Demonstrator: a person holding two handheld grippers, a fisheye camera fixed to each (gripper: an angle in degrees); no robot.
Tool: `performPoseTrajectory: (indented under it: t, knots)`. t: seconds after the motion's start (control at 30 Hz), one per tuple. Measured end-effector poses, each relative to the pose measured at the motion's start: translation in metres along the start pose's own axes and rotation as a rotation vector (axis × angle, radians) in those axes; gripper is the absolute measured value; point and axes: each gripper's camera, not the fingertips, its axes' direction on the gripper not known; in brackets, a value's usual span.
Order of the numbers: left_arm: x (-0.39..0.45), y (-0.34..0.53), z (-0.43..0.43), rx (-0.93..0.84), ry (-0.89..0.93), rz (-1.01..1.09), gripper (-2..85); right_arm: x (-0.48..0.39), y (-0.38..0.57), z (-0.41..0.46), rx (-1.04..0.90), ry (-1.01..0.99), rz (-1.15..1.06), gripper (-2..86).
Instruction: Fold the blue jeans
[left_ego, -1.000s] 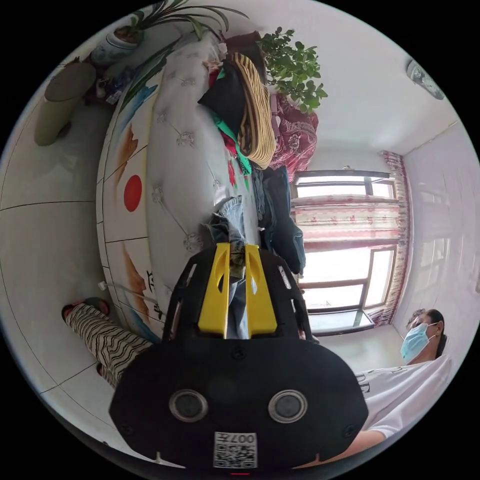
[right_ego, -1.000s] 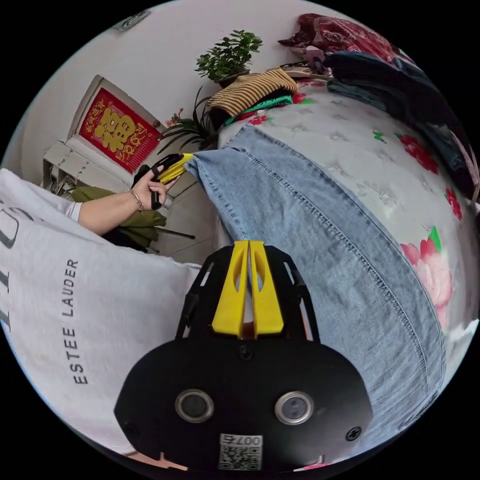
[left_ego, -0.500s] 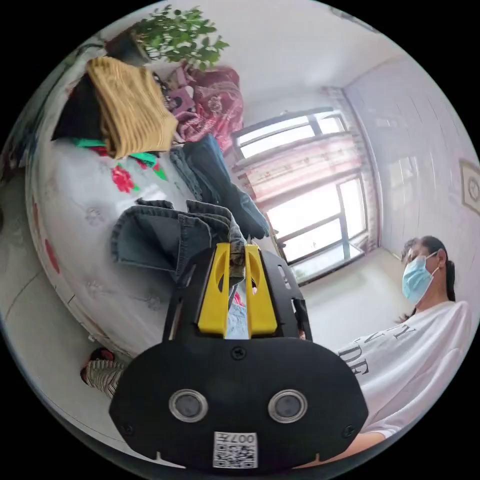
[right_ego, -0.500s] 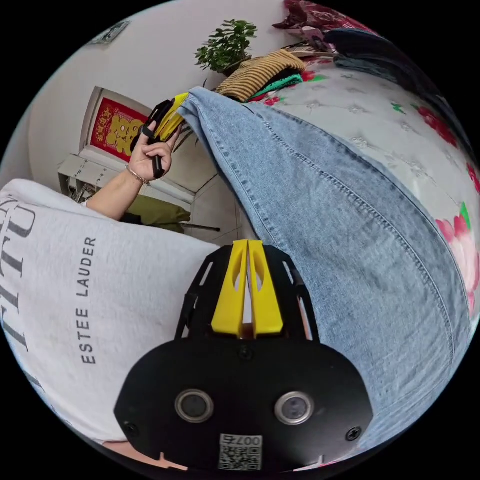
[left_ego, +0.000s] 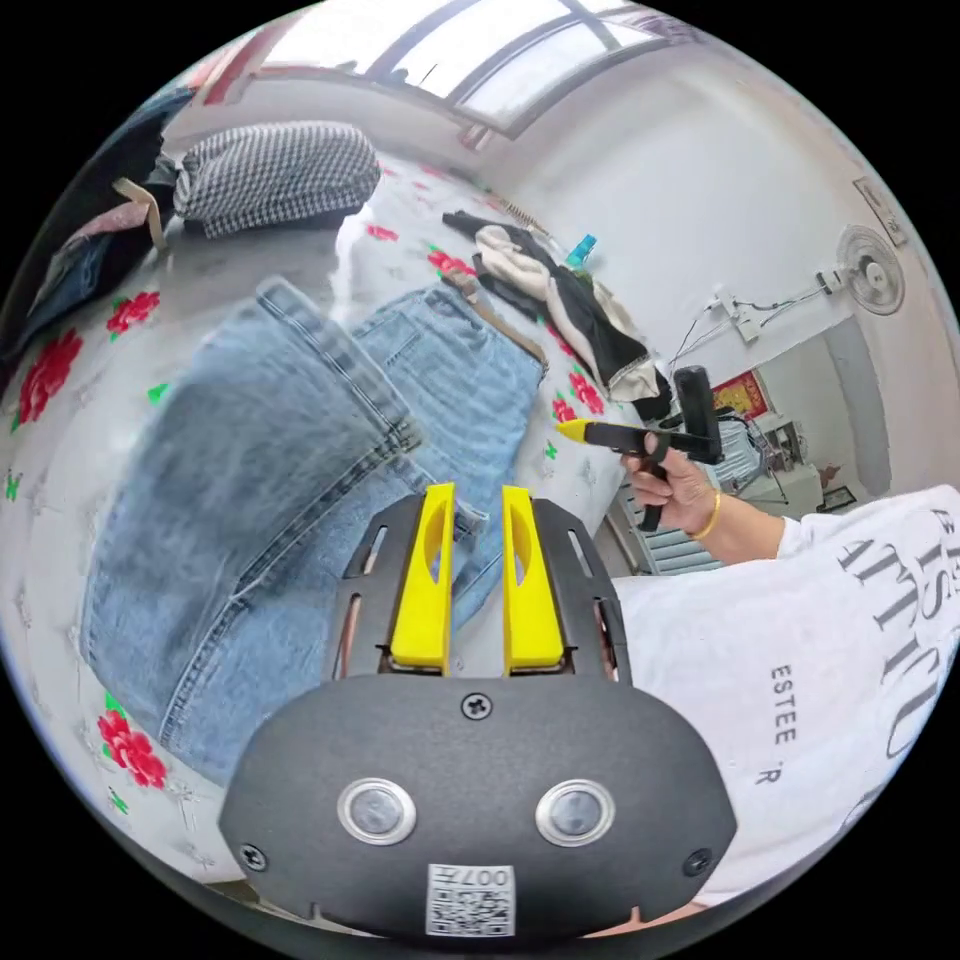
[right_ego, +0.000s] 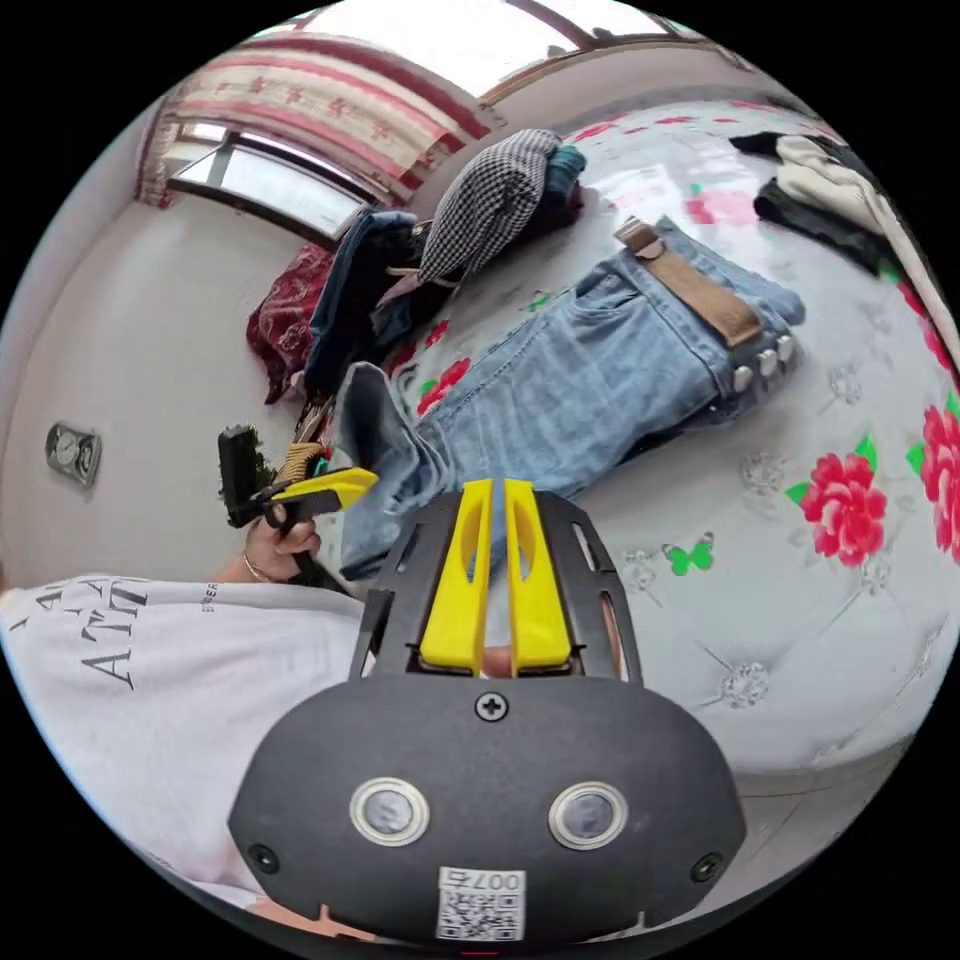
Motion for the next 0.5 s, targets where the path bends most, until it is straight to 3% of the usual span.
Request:
performPoseTrajectory:
  t: [0.1, 0.23, 0.33, 0.5]
  knots:
    - [0.015, -0.005, 0.01, 0.038, 0.003, 0.004, 7.8, 0.022, 0.02, -0.021, 0.059, -0.007, 0.046, 1.4]
    - [0.018, 0.011, -0.031, 0.113, -0.134, -0.007, 6.6, 0.037, 0.023, -0.022, 0.053, 0.035, 0.048, 4.2]
    - [-0.004, 0.035, -0.052, 0.145, -0.194, -0.125, 6.3, 0.061, 0.012, -0.033, 0.14, 0.066, 0.136, 7.4]
    - [-0.044, 0.09, -0.066, 0.228, -0.203, -0.445, 6.3, 0.125, -0.018, -0.02, 0.176, -0.066, 0.363, 10.8]
